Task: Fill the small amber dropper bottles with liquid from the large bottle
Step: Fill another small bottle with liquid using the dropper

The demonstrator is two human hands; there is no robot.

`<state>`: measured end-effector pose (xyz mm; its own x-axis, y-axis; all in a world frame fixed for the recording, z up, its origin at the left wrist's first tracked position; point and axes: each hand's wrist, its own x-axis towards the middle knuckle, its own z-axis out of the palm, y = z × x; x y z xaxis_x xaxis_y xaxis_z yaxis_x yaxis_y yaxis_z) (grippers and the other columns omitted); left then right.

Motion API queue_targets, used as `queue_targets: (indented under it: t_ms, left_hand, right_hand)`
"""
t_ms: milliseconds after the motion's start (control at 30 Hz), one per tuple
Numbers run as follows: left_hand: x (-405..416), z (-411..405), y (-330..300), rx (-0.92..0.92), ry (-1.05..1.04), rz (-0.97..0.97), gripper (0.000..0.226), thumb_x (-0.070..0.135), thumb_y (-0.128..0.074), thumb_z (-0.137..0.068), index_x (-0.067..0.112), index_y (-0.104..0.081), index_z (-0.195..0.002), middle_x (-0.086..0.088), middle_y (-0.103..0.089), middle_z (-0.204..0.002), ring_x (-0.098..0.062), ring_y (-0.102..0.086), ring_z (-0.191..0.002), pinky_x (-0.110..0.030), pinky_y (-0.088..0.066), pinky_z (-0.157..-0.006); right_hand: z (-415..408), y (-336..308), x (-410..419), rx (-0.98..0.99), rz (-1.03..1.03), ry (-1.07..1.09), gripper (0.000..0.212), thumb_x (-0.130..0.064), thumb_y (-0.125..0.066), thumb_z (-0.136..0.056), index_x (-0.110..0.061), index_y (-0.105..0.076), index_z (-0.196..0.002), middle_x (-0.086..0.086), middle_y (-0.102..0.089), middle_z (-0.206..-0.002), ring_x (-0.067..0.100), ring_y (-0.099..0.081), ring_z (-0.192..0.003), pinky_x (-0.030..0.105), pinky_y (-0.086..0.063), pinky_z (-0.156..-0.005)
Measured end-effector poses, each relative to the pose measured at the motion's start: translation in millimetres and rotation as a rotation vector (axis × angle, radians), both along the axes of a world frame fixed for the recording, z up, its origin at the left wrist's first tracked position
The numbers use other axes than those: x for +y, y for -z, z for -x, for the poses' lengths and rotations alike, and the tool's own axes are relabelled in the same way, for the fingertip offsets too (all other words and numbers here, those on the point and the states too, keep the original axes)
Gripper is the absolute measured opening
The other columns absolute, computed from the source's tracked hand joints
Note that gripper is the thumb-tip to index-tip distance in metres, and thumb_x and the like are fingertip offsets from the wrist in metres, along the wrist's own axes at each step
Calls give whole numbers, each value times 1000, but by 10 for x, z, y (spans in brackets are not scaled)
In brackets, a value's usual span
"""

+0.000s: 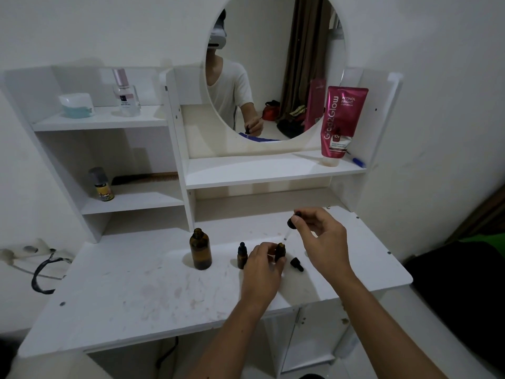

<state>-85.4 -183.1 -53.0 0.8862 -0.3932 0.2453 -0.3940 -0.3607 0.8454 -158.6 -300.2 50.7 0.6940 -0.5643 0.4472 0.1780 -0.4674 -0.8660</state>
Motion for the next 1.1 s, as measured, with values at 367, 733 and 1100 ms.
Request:
queue_targets:
  t_ms: [367, 733, 1100]
  left_hand:
    - [-4, -13, 44, -21, 32, 9, 19, 29, -66, -100, 30, -63, -119, 17, -67, -113, -5, -63, -106, -28, -55, -96]
    - [-15, -25, 87, -48, 30, -14, 20, 29, -64, -101, 32, -62, -121, 19, -65, -116, -2, -61, -109, -23, -53, -98]
    - [30, 55, 19, -60, -30, -51, 34, 38, -62, -101, 26, -61, -133, 13, -65, -127, -4, -60, -115, -26, -50, -105]
  right_hand:
    - [-169, 211, 45, 112, 137, 15, 11, -5, -75, -90, -14, -75, -85, -9, -77, -80, 3, -74, -79, 14, -56, -79]
    - [-172, 193, 29, 167, 121, 1, 9, -8, -72, -93, -16, -76, -93, -8, -78, -81, 2, -74, -81, 11, -54, -79]
    - [-84, 234, 58, 150, 35, 26, 9, -14, -72, -95, -20, -75, -102, -11, -79, -85, 0, -74, -87, 17, -57, -84]
